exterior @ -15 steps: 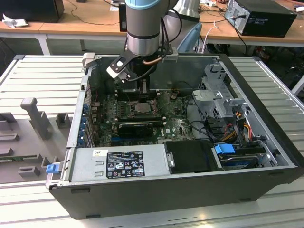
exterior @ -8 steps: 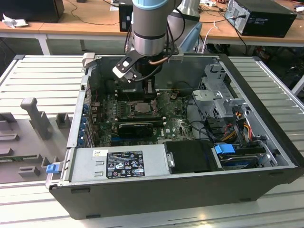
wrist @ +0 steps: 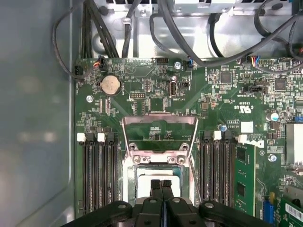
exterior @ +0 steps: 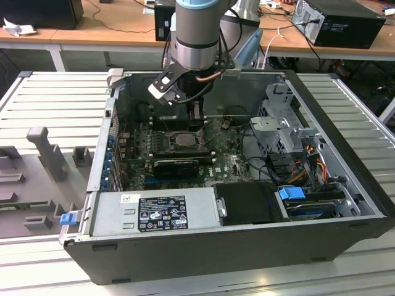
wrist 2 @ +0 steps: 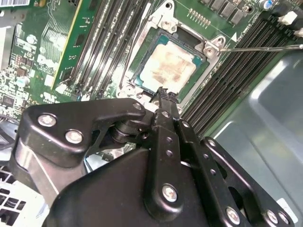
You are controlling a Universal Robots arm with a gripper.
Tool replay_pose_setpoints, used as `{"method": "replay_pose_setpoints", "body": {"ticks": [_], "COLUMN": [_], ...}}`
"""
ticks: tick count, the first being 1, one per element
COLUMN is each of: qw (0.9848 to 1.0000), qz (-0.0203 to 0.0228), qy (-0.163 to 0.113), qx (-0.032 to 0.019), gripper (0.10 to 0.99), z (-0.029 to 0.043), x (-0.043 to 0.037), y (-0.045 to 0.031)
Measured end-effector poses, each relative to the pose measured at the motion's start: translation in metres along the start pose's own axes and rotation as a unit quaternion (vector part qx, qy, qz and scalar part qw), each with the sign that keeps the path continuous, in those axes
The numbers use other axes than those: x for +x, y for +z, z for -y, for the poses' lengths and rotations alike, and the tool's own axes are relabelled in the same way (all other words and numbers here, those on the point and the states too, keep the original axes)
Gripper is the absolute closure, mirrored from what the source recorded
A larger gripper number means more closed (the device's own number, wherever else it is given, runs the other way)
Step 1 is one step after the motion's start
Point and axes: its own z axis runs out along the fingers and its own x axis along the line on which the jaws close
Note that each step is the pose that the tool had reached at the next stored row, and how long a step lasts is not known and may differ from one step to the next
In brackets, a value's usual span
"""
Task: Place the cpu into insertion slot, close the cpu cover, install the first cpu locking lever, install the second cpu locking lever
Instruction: 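Close the cpu cover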
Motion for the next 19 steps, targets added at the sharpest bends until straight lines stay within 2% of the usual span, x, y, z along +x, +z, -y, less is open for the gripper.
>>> {"method": "replay_pose_setpoints", "body": {"ticks": [4, 6, 8, 11, 15, 19], "qw": [1.0000, 1.0000, 1.0000, 1.0000, 0.9999, 0.9999], "qz": [0.0002, 0.0001, 0.0002, 0.0002, 0.0002, 0.0003], "qy": [0.000, 0.000, 0.000, 0.000, 0.000, 0.000], "qx": [0.0018, 0.0038, 0.0047, 0.0070, 0.0125, 0.0167], "gripper": [0.980, 0.980, 0.980, 0.980, 0.980, 0.980], "z": [-0.0068, -0.0102, -0.0107, -0.0122, -0.0165, -0.0197], "x": [0.0000, 0.0002, 0.0002, 0.0004, 0.0007, 0.0008], "y": [0.0000, -0.0023, -0.0045, -0.0105, -0.0223, -0.0271]}}
